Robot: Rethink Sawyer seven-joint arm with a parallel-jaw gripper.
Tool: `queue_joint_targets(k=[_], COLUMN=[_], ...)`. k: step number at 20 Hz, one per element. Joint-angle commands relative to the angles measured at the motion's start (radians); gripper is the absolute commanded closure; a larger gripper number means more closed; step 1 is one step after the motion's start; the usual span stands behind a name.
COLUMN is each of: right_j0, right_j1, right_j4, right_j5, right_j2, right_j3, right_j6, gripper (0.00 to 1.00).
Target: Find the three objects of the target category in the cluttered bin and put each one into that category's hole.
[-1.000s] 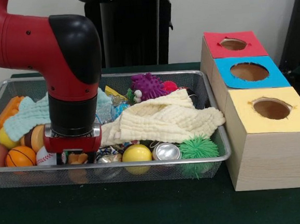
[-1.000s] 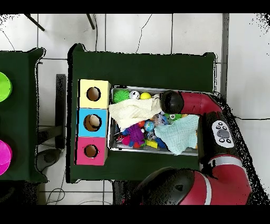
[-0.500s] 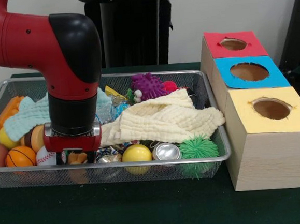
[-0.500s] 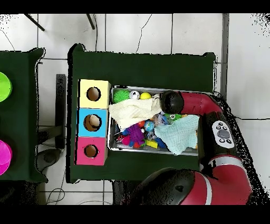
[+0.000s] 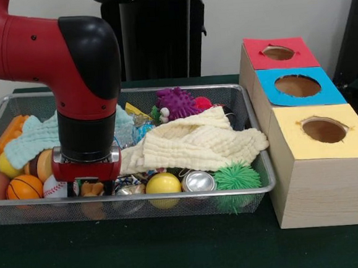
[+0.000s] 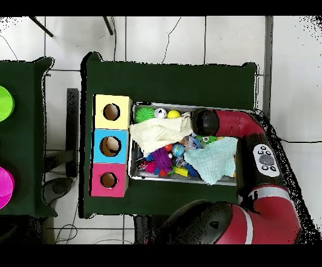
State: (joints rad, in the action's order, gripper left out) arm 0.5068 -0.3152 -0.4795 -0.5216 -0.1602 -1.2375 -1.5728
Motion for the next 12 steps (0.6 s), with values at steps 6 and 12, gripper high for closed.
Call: queue_joint_targets(k=[6,12], right_j0=[0.015,0.025], right_j1=[0.014,0.027], right_j4=[0.004,-0.005], right_j5=[0.028,0.014], right_j2=[-0.050,-0.060], right_j3=[-0.059,-0.052], right_j6=[-0.040,-0.004], gripper=[0.00,1.00])
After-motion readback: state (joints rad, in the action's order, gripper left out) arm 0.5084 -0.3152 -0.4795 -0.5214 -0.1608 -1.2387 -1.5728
